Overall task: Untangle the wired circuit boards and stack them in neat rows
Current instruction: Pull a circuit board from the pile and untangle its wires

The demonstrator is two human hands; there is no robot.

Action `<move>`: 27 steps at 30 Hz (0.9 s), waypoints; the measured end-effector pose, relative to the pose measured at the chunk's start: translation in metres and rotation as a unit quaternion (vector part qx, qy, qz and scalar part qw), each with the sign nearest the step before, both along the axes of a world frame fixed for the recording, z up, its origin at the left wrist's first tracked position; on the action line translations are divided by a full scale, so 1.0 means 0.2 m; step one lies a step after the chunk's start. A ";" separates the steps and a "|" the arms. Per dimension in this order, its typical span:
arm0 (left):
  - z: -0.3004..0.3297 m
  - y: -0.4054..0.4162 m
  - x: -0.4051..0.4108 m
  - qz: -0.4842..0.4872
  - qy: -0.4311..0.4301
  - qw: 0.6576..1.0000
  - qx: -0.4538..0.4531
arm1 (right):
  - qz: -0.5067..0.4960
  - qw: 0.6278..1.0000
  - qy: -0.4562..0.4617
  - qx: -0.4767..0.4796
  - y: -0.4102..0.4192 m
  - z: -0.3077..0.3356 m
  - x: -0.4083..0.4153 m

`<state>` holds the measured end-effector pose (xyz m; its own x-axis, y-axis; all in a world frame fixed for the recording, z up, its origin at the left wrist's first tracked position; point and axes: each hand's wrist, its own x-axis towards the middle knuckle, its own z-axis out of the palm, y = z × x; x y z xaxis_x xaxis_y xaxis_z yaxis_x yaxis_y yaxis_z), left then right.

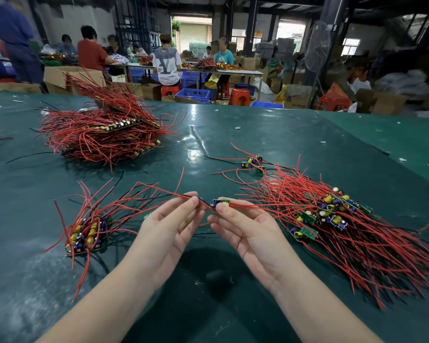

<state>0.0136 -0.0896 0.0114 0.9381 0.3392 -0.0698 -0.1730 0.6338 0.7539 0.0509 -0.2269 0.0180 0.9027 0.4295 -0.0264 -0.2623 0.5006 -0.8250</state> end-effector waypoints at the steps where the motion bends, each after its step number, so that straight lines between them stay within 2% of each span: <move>1: 0.00 0.00 0.00 -0.005 0.004 1.000 -0.005 | -0.003 1.000 -0.001 0.001 0.00 0.00 0.00; 6: 0.01 0.01 0.00 0.011 -0.002 0.999 0.039 | -0.003 1.000 -0.016 -0.006 -0.01 0.00 0.00; 13: 0.01 -0.01 0.00 0.056 0.012 0.994 0.098 | 0.007 0.993 -0.106 -0.052 -0.01 0.01 -0.01; 19: 0.00 0.01 0.01 0.021 0.021 0.997 0.074 | -0.030 0.989 -0.111 -0.092 -0.03 0.01 0.01; 25: -0.02 0.01 0.01 0.033 0.028 0.996 0.082 | -0.065 0.955 -0.210 -0.197 -0.03 -0.01 0.00; 27: -0.03 0.01 0.01 0.038 0.026 0.995 0.094 | -0.067 0.953 -0.220 -0.198 -0.03 -0.01 0.00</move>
